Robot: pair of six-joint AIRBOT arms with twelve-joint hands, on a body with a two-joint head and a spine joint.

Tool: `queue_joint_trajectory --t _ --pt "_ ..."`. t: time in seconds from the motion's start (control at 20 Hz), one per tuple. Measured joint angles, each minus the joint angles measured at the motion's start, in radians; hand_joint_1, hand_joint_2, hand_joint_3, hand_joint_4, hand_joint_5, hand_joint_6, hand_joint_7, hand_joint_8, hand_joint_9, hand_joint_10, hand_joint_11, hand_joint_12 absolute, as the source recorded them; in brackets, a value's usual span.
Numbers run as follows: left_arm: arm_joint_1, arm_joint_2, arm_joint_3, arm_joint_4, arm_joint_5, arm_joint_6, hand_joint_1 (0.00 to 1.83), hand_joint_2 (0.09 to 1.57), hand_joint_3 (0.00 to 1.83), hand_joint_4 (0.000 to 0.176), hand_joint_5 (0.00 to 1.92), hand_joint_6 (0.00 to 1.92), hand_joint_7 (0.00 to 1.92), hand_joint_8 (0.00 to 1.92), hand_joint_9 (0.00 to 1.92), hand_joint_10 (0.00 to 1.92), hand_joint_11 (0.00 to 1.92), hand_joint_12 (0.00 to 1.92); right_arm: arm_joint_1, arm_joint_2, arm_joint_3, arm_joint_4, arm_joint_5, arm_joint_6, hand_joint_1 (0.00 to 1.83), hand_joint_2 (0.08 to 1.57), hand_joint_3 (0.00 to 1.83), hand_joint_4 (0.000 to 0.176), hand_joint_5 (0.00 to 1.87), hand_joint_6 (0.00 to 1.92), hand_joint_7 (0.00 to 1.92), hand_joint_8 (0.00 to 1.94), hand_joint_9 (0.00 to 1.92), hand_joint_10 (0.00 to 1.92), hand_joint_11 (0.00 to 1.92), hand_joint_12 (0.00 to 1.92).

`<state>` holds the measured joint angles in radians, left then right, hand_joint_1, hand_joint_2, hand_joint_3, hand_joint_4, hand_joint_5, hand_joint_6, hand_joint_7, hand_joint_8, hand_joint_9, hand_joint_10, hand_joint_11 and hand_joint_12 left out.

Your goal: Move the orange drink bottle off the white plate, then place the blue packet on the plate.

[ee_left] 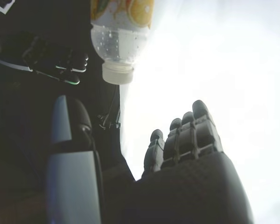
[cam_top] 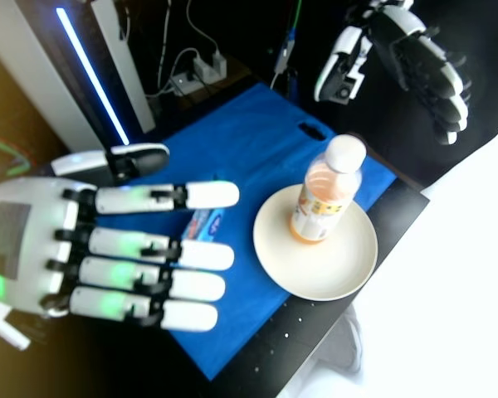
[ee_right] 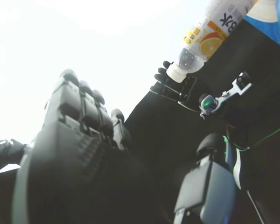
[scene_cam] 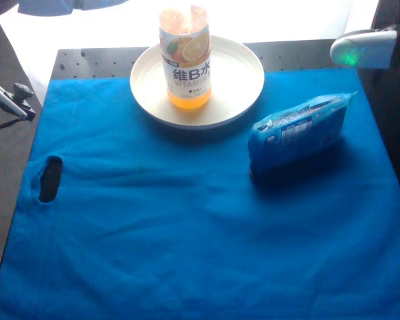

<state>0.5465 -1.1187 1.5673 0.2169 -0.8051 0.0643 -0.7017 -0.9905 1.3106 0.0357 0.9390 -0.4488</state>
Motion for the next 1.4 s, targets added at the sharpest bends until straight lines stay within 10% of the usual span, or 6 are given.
queue_joint_trajectory --t 0.65,0.75,0.85,0.95,1.05,1.4 --pt "0.000 -0.047 0.031 0.027 0.050 -0.009 0.64 0.75 0.00 0.023 0.00 0.00 0.09 0.00 0.12 0.00 0.00 0.67 0.000 0.000 0.005 0.001 0.007 0.000 0.48 0.71 0.00 0.000 0.00 0.00 0.05 0.00 0.10 0.00 0.00 0.49" --pt "-0.005 -0.074 0.046 0.035 0.064 -0.019 0.64 0.74 0.00 0.039 0.00 0.00 0.04 0.00 0.01 0.00 0.00 0.20 0.000 0.000 0.006 0.003 0.007 0.000 0.50 0.71 0.00 0.000 0.00 0.00 0.08 0.01 0.09 0.00 0.00 0.47" --pt "-0.012 -0.097 0.061 0.034 0.066 -0.032 0.66 0.75 0.00 0.034 0.00 0.00 0.06 0.00 0.05 0.00 0.00 0.35 0.000 -0.006 0.012 0.007 0.008 0.000 0.52 0.71 0.00 0.000 0.00 0.00 0.36 0.04 0.34 0.11 0.00 1.14" --pt "-0.018 -0.113 0.080 0.038 0.072 -0.033 0.64 0.74 0.00 0.001 0.00 0.00 0.11 0.01 0.09 0.01 0.00 0.45 0.000 -0.013 0.013 0.007 0.009 0.000 0.52 0.73 0.00 0.000 0.00 0.00 0.37 0.03 0.35 0.13 0.00 1.16" --pt "-0.020 -0.126 0.091 0.034 0.088 -0.034 0.66 0.75 0.00 0.013 0.00 0.00 0.07 0.01 0.04 0.01 0.00 0.23 0.000 -0.016 0.013 0.005 0.009 0.001 0.53 0.72 0.00 0.000 0.00 0.00 0.19 0.01 0.15 0.02 0.00 0.61" --pt "-0.020 -0.193 0.129 0.037 0.132 -0.035 0.69 0.69 0.00 0.077 0.00 0.00 0.01 0.00 0.00 0.00 0.00 0.12 0.000 -0.021 0.014 0.006 0.015 0.000 0.49 0.72 0.00 0.000 0.01 0.00 0.12 0.01 0.13 0.00 0.00 0.54"
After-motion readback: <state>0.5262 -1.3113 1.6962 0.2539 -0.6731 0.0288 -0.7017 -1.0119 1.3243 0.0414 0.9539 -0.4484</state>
